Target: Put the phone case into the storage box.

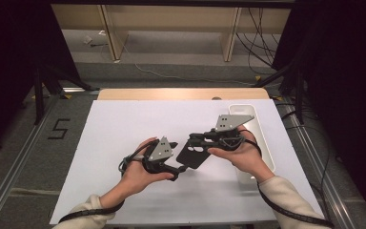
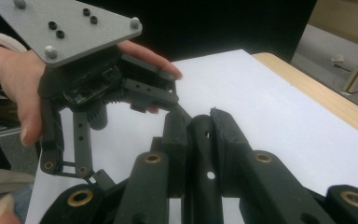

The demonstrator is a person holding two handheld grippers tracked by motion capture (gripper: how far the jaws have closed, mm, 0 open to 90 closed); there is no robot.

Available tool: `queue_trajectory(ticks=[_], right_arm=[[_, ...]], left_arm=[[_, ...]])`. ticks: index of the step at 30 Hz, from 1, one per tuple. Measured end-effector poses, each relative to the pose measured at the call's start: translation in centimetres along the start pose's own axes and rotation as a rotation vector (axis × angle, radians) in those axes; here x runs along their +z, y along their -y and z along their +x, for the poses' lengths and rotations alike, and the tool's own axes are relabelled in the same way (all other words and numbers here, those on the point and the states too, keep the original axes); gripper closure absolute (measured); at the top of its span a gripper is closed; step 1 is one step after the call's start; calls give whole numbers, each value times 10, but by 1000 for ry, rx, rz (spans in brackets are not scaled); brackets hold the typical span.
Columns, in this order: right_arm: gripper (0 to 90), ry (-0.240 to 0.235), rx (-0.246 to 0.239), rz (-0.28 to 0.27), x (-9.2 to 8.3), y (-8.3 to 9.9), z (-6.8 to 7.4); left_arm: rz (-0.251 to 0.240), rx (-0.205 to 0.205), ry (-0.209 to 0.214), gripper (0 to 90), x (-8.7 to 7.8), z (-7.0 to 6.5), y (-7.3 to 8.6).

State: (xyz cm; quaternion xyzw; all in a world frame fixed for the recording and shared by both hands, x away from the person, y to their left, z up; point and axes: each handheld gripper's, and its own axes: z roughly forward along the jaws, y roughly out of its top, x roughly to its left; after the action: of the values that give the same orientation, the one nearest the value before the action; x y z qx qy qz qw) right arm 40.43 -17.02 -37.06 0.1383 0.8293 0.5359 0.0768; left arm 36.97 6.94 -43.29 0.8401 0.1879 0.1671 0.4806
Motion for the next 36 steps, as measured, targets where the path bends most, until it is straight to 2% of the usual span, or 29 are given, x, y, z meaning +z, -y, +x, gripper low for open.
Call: queue_trajectory(ticks=[3,4,9,17,25,30,36], right_arm=[[777,-7,-3,4,0,0,0],[777,-15,-7,5,0,0,0],[777,-35,-9,11,1,0,2],[777,-56,-10,10,2,-2,3],[777,-69,-10,-5,0,-3,4],[776,-79,-12,-8,0,-3,4],[773,-94,-17,-4,2,-2,5]], left_arm=[[-4,-2,4,190,1,1,1],[-7,-13,13,201,2,1,1],[1,-5,34,271,4,3,3],[10,-20,60,362,9,5,6],[32,-1,115,478,16,3,7],[42,21,115,572,14,5,8],[87,32,102,697,11,6,6]])
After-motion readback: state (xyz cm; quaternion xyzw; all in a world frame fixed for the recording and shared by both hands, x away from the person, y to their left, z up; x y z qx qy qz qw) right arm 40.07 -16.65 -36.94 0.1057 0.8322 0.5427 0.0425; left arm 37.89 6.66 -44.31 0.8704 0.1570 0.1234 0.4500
